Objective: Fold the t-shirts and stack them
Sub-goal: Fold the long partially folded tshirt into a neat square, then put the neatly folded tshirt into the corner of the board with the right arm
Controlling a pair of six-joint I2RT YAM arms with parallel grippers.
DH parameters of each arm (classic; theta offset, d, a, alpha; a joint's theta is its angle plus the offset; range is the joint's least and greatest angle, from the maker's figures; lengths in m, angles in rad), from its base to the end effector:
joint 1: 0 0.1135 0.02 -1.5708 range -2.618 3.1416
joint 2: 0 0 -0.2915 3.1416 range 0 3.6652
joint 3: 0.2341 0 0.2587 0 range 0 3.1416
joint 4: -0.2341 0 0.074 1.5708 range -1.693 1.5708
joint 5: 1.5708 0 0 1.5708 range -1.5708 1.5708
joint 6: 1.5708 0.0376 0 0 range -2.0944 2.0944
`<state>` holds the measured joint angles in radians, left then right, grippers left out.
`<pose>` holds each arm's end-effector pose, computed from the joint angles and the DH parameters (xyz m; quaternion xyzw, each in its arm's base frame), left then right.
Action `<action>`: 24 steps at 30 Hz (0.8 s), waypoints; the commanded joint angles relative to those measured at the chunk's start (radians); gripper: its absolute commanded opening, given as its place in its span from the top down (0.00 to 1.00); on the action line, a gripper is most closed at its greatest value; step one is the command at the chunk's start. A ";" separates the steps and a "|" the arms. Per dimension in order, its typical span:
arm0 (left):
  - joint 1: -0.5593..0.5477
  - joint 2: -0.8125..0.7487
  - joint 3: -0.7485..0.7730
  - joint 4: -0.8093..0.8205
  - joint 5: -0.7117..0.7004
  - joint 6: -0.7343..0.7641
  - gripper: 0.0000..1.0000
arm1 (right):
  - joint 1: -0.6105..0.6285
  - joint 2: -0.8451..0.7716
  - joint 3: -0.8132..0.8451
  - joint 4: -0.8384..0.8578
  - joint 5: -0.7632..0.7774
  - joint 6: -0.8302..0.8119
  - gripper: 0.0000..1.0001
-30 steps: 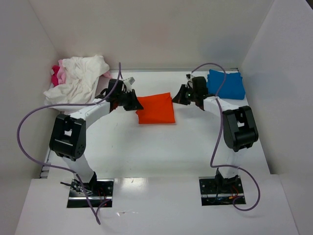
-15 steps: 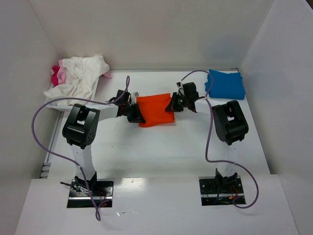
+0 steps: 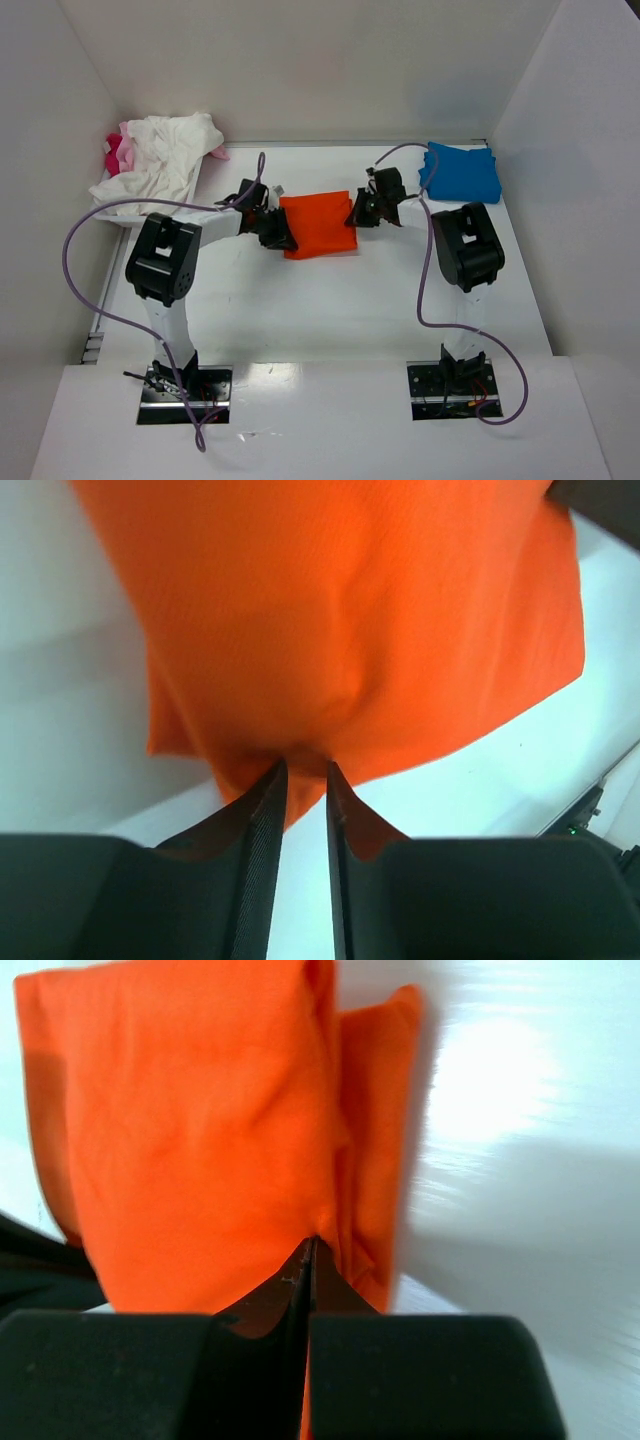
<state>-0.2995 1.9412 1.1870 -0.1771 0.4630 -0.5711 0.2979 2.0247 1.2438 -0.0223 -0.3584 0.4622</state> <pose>0.3909 -0.1383 0.1703 -0.0536 0.9252 -0.3265 0.1856 0.4212 0.1431 0.1624 0.0084 0.9148 0.2902 0.2809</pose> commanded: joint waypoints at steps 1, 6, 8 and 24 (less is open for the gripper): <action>0.011 -0.080 0.023 -0.093 -0.053 0.039 0.69 | -0.037 -0.066 0.046 -0.033 0.055 -0.030 1.00; 0.011 -0.178 0.014 -0.127 -0.053 0.039 0.38 | -0.046 -0.112 0.081 -0.068 0.067 -0.053 0.76; 0.020 -0.230 0.017 -0.136 -0.043 0.048 0.20 | -0.046 -0.122 0.098 -0.084 0.075 -0.067 0.59; 0.065 -0.336 0.045 -0.145 -0.031 0.057 0.08 | -0.046 -0.093 0.036 -0.084 0.035 -0.096 0.00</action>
<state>-0.2457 1.6363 1.2102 -0.3200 0.4174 -0.5265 0.2501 1.9572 1.3063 -0.1311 -0.3109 0.3832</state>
